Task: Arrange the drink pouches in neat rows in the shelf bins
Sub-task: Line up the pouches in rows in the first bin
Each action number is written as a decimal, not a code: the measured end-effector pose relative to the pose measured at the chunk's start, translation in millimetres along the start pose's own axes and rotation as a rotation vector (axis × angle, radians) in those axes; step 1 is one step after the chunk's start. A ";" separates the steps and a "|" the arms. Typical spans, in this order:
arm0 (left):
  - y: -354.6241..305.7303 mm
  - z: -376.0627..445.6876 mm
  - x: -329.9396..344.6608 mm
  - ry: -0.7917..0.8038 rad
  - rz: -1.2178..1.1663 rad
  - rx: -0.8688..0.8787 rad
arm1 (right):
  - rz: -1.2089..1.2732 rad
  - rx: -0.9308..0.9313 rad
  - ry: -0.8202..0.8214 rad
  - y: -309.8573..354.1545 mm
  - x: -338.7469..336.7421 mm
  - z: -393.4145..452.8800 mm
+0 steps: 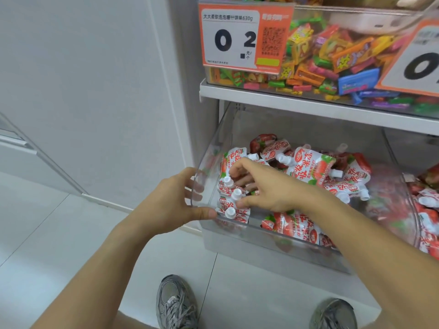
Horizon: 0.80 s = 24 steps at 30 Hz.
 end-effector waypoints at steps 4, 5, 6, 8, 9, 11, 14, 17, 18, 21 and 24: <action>0.6 -0.5 0.1 -0.004 -0.011 -0.001 | -0.345 -0.032 -0.003 10.2 5.9 7.2; 0.1 -0.8 0.1 -0.003 -0.012 0.000 | -0.359 -0.038 0.000 11.9 6.2 8.1; -0.2 -0.7 0.1 -0.001 -0.013 0.000 | -0.338 -0.040 0.013 12.4 5.5 9.0; 0.0 -0.2 0.3 0.003 -0.013 -0.001 | -0.208 -0.026 0.053 7.8 3.7 7.4; 0.4 0.0 0.2 0.006 -0.010 -0.002 | -0.160 0.004 0.114 6.7 3.3 4.0; -0.1 0.4 -0.6 0.011 0.009 0.003 | -0.103 0.062 0.195 5.6 -6.1 -0.6; -2.2 0.5 -1.8 0.019 0.056 0.017 | -0.082 -0.027 -0.083 21.6 -42.8 1.5; -4.2 0.1 -2.6 0.028 0.077 0.013 | -0.353 0.025 -0.366 18.5 -60.7 10.6; -5.2 0.1 -2.9 0.035 0.079 0.005 | -0.456 0.065 -0.328 12.8 -53.3 15.2; -11.6 0.7 -6.8 -0.015 0.065 -0.010 | -0.538 0.085 -0.252 -2.0 -31.6 25.0; -25.2 2.3 -19.0 -0.315 0.010 0.054 | -0.484 0.038 -0.386 0.8 -39.5 22.5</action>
Point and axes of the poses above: each hand's wrist, its own z-axis towards the middle knuckle, its own x-axis out of the palm, y = z × x, the point moved 5 cm from there along z, towards the middle knuckle, and after that the axes turned 3 degrees about -y, right-handed, at the moved point
